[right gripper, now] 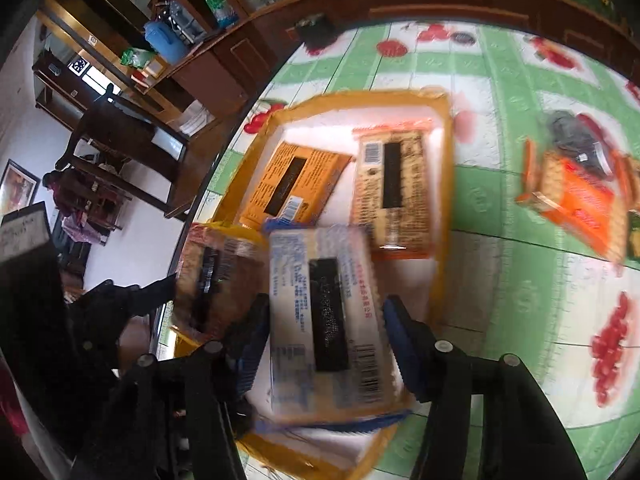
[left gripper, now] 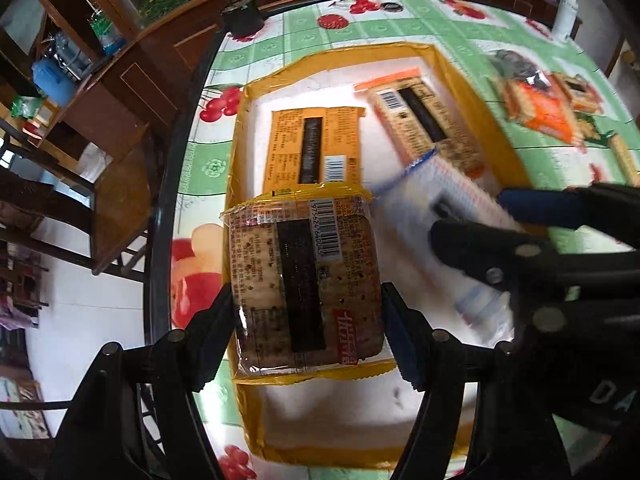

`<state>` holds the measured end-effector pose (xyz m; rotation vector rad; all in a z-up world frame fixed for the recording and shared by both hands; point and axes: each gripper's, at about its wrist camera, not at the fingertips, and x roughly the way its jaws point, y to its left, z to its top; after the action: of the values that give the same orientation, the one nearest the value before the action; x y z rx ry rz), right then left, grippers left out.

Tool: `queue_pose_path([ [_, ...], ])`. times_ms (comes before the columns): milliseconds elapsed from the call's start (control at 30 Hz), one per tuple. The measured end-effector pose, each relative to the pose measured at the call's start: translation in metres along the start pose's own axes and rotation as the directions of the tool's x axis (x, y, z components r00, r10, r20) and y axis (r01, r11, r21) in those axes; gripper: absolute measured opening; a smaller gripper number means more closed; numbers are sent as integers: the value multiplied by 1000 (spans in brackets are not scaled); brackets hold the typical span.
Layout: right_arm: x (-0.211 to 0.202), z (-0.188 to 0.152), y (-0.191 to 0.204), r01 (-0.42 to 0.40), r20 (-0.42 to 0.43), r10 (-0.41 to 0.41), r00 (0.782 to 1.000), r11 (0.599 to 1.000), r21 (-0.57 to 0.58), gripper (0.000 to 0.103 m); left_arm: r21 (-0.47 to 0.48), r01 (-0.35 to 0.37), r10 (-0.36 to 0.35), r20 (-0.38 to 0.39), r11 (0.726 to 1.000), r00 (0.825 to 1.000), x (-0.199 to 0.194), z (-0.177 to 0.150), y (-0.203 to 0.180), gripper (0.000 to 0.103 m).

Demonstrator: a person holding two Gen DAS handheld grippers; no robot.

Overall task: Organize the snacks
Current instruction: 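Carry both packs into the white tray and open both tools to release them, then move both tools from the tray to the yellow WEIDAN cracker packs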

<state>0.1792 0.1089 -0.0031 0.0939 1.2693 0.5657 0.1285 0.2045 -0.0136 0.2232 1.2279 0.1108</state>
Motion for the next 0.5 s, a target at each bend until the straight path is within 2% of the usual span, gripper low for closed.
queue_pose_path([
  [67,2,3,2,26,13,-26,1000,1000,-11,59,-11,-17,17,-20,1000,1000,5,2,3,70],
  [167,6,4,1,39,-4,-39,999,999,-25,59,-4,-51,51,-9,999,999,2,2,3,70],
  [500,-13,-9,-8,11,12,-11,1000,1000,-6,58,-23,-112,112,6,993,994,-16,-2,-1,70],
])
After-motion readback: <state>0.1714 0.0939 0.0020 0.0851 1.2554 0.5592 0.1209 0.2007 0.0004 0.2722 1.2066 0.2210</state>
